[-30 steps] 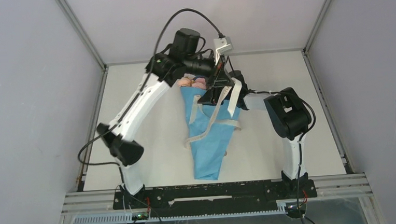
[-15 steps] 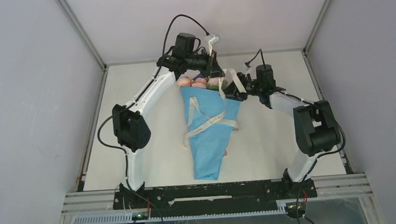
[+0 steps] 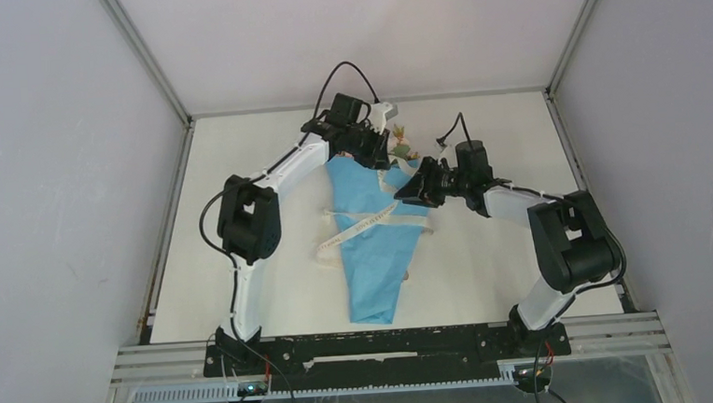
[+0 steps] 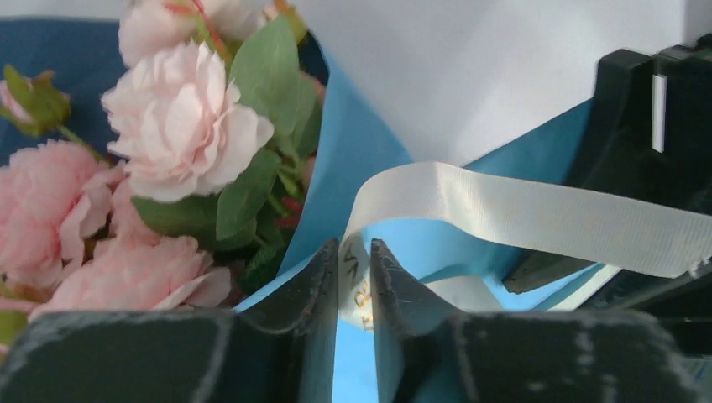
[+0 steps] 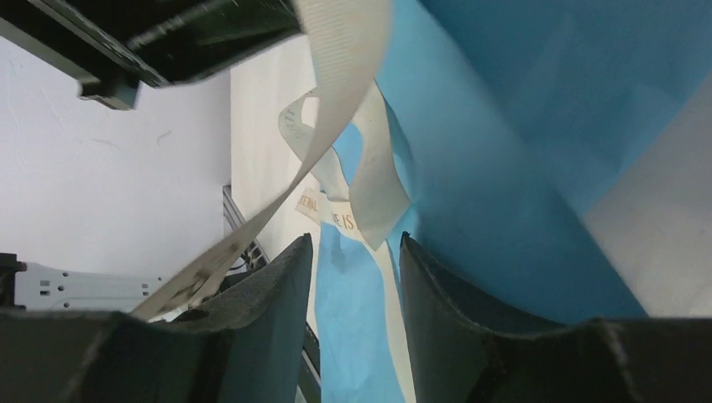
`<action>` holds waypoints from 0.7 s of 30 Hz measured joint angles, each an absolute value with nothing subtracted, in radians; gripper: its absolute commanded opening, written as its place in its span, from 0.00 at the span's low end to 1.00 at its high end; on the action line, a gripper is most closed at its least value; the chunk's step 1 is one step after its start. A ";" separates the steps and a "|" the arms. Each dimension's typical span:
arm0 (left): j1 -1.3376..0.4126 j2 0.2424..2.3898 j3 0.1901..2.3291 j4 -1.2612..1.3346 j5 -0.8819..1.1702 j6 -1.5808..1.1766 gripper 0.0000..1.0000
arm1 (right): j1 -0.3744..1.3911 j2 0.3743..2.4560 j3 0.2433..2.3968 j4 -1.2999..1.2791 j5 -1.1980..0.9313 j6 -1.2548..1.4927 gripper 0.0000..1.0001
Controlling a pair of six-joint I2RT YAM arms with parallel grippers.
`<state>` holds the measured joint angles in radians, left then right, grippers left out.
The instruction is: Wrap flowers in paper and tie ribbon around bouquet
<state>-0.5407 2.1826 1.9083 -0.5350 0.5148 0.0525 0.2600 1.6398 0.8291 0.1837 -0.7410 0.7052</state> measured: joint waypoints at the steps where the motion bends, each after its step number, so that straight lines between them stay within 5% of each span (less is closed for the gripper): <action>1: -0.541 2.183 1.905 -0.546 0.502 0.072 0.46 | 0.265 1.642 0.829 0.196 -0.740 0.707 0.51; 5: -0.541 2.180 1.906 -0.622 0.466 0.173 0.72 | 0.279 1.678 0.829 0.270 -0.732 0.741 0.51; 13: -0.540 1.931 1.702 -0.815 0.410 0.617 0.99 | 0.292 1.792 0.833 0.329 -0.686 0.794 0.49; 19: -0.554 1.777 1.485 -0.849 0.361 0.868 0.99 | 0.334 1.803 0.879 0.328 -0.665 0.795 0.36; 21: -0.562 1.806 1.462 -0.828 0.324 0.894 0.91 | 0.344 1.805 0.890 0.329 -0.655 0.795 0.31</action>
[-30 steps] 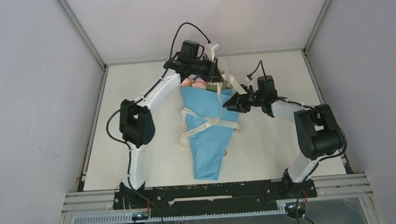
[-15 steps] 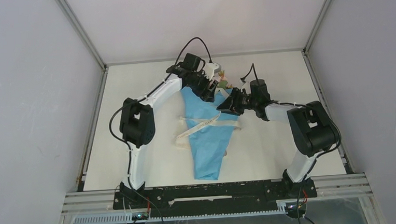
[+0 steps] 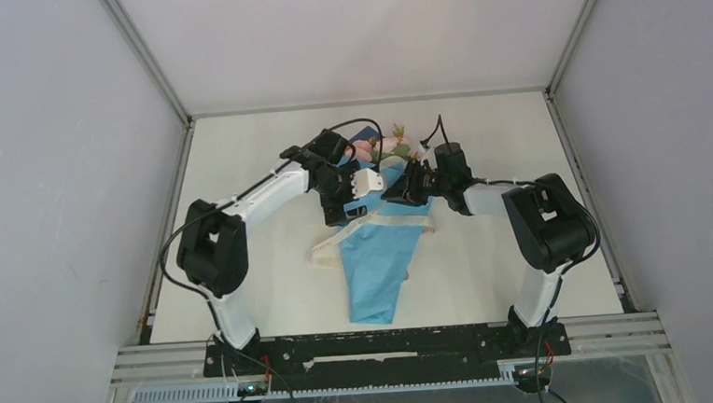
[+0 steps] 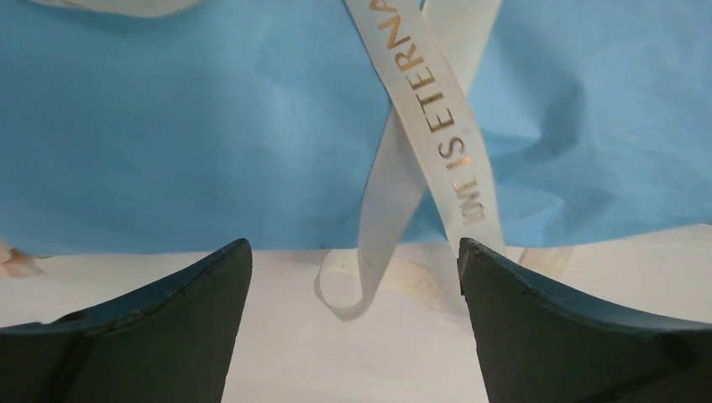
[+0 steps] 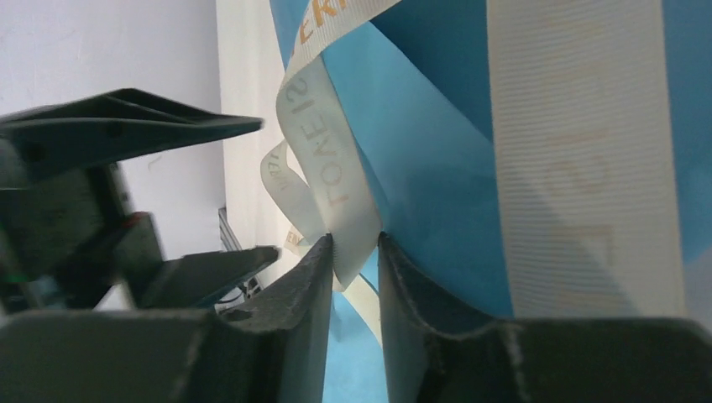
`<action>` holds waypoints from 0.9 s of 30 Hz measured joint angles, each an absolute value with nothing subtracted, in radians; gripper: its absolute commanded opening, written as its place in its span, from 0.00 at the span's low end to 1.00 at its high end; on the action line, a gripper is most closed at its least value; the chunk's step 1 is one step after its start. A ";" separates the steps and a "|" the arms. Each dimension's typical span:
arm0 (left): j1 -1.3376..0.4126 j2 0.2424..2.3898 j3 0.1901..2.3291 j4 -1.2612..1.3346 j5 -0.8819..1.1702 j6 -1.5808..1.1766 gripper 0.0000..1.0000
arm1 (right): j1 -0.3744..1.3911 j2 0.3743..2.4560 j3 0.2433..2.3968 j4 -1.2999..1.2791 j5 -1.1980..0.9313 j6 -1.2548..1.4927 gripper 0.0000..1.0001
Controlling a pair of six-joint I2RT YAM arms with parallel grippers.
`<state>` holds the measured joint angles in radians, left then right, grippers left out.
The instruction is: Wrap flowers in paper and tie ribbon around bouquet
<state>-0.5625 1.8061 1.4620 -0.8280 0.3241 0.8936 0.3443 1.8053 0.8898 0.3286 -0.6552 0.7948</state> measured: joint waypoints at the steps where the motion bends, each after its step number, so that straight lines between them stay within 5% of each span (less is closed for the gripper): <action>1: -0.567 1.827 1.454 -0.813 0.300 0.901 0.87 | 0.348 1.808 0.895 0.329 -0.651 0.794 0.30; 8: -0.576 1.887 1.431 -0.744 0.184 0.951 0.61 | 0.359 1.839 0.906 0.323 -0.612 0.794 0.27; 12: -0.577 1.891 1.417 -0.740 0.153 0.971 0.34 | 0.363 1.883 0.928 0.319 -0.602 0.795 0.16; 15: -0.579 1.902 1.417 -0.741 0.138 0.973 0.02 | 0.368 1.911 0.944 0.318 -0.599 0.802 0.05; 27: -0.611 1.836 1.517 -0.996 0.284 0.941 0.00 | 0.376 1.928 0.958 0.289 -0.605 0.789 0.00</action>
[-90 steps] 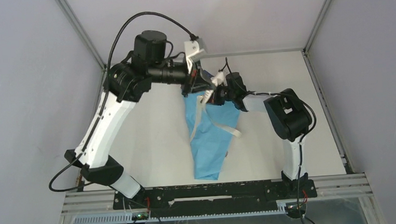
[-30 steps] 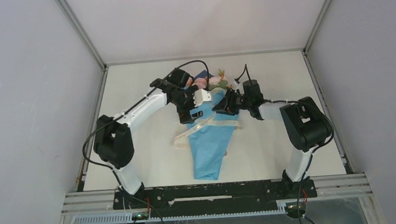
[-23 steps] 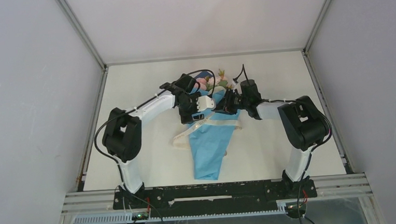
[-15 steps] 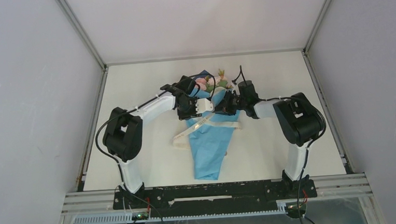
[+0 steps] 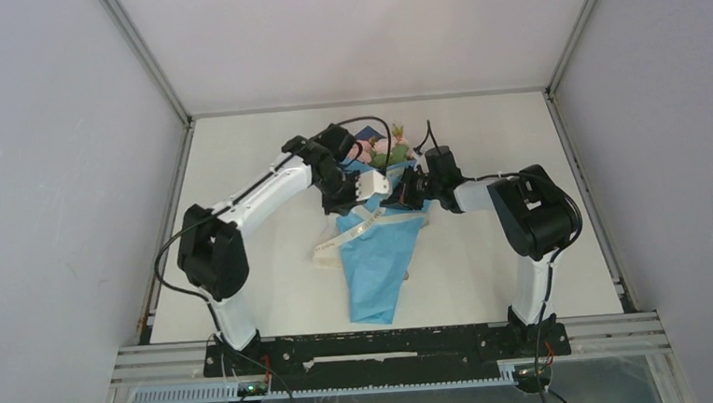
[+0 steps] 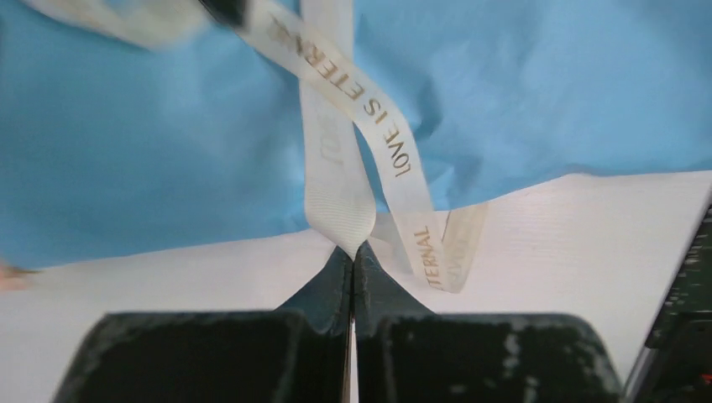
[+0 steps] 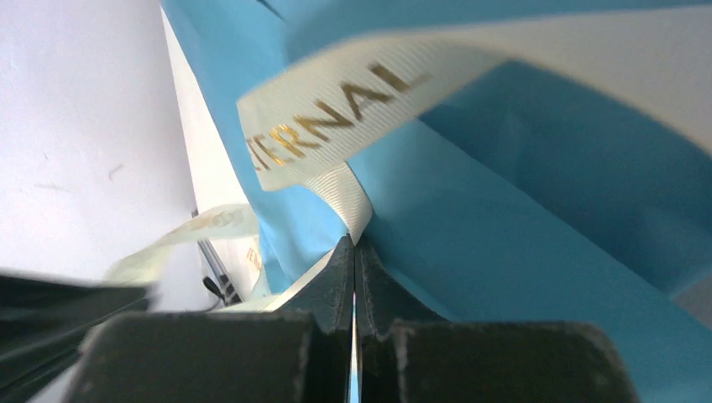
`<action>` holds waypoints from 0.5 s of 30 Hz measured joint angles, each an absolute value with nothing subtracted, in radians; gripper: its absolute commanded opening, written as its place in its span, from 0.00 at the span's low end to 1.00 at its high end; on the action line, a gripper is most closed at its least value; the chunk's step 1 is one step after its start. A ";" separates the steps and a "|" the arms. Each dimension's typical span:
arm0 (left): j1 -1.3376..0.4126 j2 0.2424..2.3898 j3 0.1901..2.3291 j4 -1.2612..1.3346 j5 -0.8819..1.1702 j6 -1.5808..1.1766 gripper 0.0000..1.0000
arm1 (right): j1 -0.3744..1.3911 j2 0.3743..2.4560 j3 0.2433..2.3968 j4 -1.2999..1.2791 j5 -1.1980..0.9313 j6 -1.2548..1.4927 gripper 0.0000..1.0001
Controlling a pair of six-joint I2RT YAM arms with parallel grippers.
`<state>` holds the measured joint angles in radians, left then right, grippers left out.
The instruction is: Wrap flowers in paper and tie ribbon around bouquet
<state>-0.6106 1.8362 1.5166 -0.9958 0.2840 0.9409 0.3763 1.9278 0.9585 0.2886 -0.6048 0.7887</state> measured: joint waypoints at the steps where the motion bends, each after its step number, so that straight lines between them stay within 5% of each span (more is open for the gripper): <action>1: -0.619 1.825 1.566 -1.039 0.317 0.933 0.00 | 0.377 1.928 0.959 0.280 -0.614 0.779 0.00; 8: -0.636 1.761 1.881 -1.131 0.483 0.843 0.00 | 0.394 1.926 0.994 0.120 -0.714 0.622 0.00; 15: -0.591 1.760 1.890 -1.034 0.444 0.712 0.00 | 0.403 1.921 0.999 -0.098 -0.890 0.405 0.00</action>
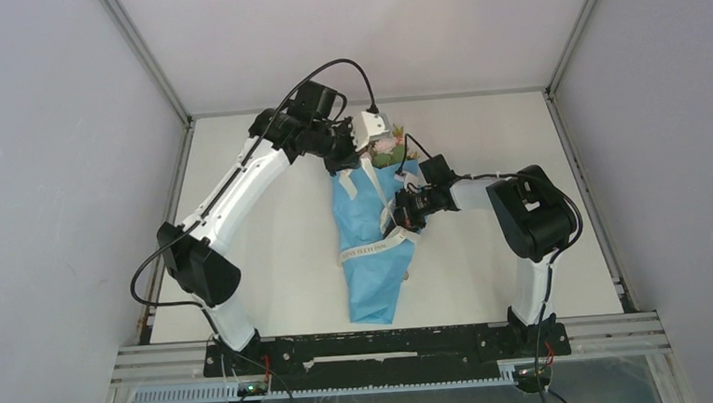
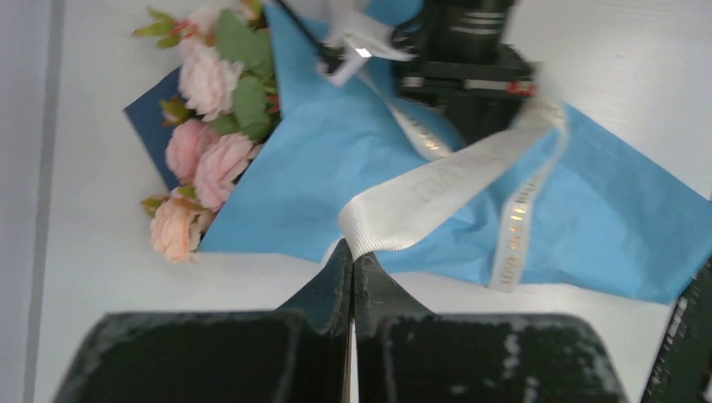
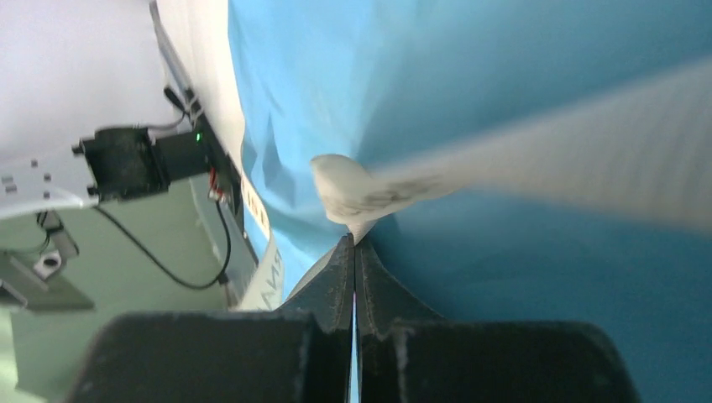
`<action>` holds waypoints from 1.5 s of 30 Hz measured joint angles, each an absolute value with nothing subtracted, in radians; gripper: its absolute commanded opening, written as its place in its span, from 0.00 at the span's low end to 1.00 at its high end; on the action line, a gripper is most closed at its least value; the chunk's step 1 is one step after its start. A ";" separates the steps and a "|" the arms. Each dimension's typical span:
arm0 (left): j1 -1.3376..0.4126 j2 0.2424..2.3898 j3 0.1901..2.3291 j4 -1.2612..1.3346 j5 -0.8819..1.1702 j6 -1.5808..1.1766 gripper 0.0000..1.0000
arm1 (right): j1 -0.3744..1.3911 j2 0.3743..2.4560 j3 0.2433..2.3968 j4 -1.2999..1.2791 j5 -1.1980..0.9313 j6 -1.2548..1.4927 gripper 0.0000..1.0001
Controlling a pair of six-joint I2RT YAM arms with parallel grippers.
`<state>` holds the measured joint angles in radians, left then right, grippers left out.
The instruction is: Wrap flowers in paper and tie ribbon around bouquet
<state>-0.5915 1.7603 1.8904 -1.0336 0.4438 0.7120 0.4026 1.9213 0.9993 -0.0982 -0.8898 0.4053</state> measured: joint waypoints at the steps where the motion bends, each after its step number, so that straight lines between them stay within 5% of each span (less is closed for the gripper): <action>1: -0.585 1.764 1.885 -1.013 0.427 0.698 0.00 | 0.403 1.921 0.999 -0.119 -0.908 0.386 0.00; 9: -0.558 1.821 1.768 -0.815 0.188 0.658 0.01 | 0.406 1.921 1.000 -0.258 -0.995 0.273 0.00; 14: -0.558 1.850 1.644 -0.778 0.051 0.723 0.59 | 0.406 1.921 1.025 -0.285 -0.996 0.283 0.00; 20: -0.566 1.824 1.585 -0.848 0.089 0.769 0.72 | 0.405 1.925 1.030 -0.296 -0.996 0.328 0.00; 27: -0.713 1.723 1.565 -0.940 0.313 0.842 0.99 | 0.400 1.928 1.030 -0.302 -0.997 0.392 0.00; 32: -0.808 1.771 1.491 -0.850 0.351 0.897 0.99 | 0.393 1.934 1.031 -0.299 -1.002 0.422 0.00; 35: -0.814 1.842 1.484 -0.780 0.338 0.927 0.90 | 0.392 1.944 1.031 -0.299 -1.003 0.426 0.00; 41: -0.813 1.897 1.465 -0.690 0.308 0.974 0.63 | 0.392 1.947 1.031 -0.299 -1.004 0.429 0.00; 45: -0.813 1.898 1.445 -0.668 0.310 0.992 0.24 | 0.384 1.947 1.031 -0.295 -1.010 0.434 0.01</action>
<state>-0.8135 1.8984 1.4448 -0.6678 0.3096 0.9920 0.3836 1.9469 1.0306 -0.2955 -1.0103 0.4343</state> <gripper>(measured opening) 0.507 0.007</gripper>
